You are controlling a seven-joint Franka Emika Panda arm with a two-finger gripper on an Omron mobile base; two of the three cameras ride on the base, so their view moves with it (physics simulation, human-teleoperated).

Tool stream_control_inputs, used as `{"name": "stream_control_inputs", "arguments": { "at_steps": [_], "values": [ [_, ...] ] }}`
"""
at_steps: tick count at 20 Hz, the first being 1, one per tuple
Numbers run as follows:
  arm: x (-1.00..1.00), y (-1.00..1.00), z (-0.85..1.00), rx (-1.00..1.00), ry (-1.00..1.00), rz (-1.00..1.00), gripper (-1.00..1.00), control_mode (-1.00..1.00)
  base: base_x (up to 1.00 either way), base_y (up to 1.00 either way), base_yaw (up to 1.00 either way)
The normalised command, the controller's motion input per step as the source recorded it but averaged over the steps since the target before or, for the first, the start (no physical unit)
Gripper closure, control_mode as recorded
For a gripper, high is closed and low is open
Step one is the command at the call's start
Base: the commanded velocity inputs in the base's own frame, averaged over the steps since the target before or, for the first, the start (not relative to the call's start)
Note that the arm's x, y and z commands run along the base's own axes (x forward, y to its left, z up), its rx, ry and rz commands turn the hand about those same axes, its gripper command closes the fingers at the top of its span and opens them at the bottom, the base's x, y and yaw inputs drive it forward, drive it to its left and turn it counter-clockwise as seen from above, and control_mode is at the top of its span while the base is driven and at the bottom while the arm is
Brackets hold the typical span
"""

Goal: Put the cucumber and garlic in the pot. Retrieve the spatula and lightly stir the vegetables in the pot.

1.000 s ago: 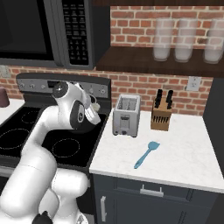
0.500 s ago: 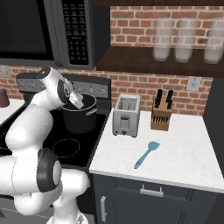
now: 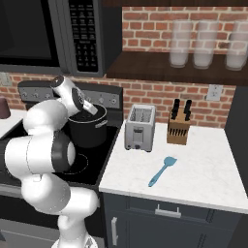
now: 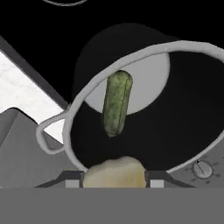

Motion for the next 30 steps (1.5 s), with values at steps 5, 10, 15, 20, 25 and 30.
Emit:
{"name": "stream_control_inputs", "arguments": {
  "at_steps": [5,10,15,20,25,30],
  "values": [
    [0.77,0.15,-0.58,-0.14,0.06,0.23,1.0,-1.0,0.0,0.0,0.0],
    [0.56,0.24,-0.46,-0.14,0.0,0.2,1.0,-1.0,0.0,0.0,0.0],
    [0.28,0.25,-0.38,-0.15,0.0,0.16,-1.0,-1.0,0.0,0.0,0.0],
    [0.1,0.03,-0.06,-0.09,0.0,0.09,-1.0,-1.0,0.0,0.0,0.0],
    [-0.16,0.0,0.29,0.0,0.0,0.01,-1.0,-1.0,0.0,0.0,0.0],
    [-0.94,-0.06,0.62,0.0,0.0,0.0,-1.0,-1.0,0.0,0.0,0.0]
  ]
}}
